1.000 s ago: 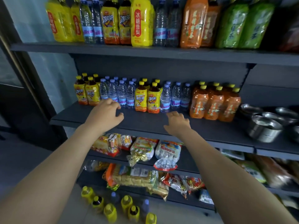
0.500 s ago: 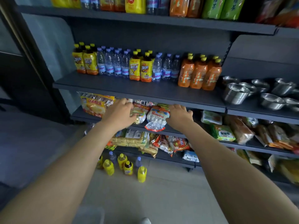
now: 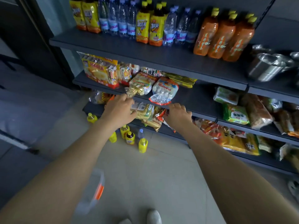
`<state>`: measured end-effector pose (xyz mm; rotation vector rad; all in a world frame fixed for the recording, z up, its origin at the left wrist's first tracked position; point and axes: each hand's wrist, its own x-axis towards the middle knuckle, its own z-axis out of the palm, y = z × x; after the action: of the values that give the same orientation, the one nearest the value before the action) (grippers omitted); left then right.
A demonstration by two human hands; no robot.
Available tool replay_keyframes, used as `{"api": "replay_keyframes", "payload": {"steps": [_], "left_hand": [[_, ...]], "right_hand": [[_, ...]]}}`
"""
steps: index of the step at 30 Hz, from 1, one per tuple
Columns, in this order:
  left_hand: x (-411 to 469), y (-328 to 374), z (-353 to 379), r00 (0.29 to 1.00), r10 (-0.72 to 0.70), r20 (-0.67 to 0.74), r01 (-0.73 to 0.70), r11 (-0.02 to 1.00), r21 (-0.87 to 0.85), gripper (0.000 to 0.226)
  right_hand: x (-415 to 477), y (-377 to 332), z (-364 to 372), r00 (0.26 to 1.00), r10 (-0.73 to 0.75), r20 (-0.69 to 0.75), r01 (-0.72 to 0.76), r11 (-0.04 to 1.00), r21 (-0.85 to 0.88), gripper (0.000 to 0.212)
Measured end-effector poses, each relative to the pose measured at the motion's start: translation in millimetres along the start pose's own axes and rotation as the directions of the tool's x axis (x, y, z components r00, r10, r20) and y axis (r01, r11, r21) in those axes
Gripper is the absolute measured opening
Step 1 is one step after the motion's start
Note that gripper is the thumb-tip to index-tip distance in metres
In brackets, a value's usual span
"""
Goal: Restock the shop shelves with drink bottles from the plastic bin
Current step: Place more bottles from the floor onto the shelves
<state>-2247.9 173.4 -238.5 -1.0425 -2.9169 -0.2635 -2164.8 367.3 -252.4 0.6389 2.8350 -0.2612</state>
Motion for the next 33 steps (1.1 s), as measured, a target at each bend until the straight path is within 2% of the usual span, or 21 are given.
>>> {"api": "replay_keyframes", "payload": {"steps": [5, 11, 18, 26, 31, 33], "left_hand": [[12.0, -4.4, 64.5, 0.997, -0.042, 0.066, 0.043, 0.999, -0.002, 0.041], [17.5, -32.4, 136.6, 0.987, -0.093, 0.135, 0.099, 0.994, -0.038, 0.048], [32.9, -90.3, 251.4, 0.972, -0.101, 0.212, 0.121, 0.989, -0.086, 0.045], [47.0, -139.7, 390.4, 0.962, -0.045, 0.27, 0.071, 0.994, -0.088, 0.041], [47.7, -148.7, 481.8, 0.967, -0.026, 0.255, 0.063, 0.989, -0.135, 0.059], [49.2, -151.1, 518.8, 0.967, -0.025, 0.252, 0.061, 0.989, -0.136, 0.06]], "right_hand": [[36.1, 7.7, 46.2, 0.997, -0.074, 0.031, 0.075, 0.996, -0.041, 0.059], [79.3, -0.6, 115.7, 0.994, -0.089, 0.058, 0.091, 0.996, -0.022, 0.053], [141.3, -17.0, 229.0, 0.99, -0.023, 0.139, 0.025, 1.0, -0.018, 0.051], [207.5, -27.5, 357.7, 0.992, 0.028, 0.125, -0.026, 0.999, -0.02, 0.058], [237.8, -17.9, 438.0, 0.988, 0.041, 0.149, -0.037, 0.999, -0.031, 0.06], [252.4, -12.0, 471.5, 0.992, 0.03, 0.124, -0.029, 0.999, -0.014, 0.06]]}}
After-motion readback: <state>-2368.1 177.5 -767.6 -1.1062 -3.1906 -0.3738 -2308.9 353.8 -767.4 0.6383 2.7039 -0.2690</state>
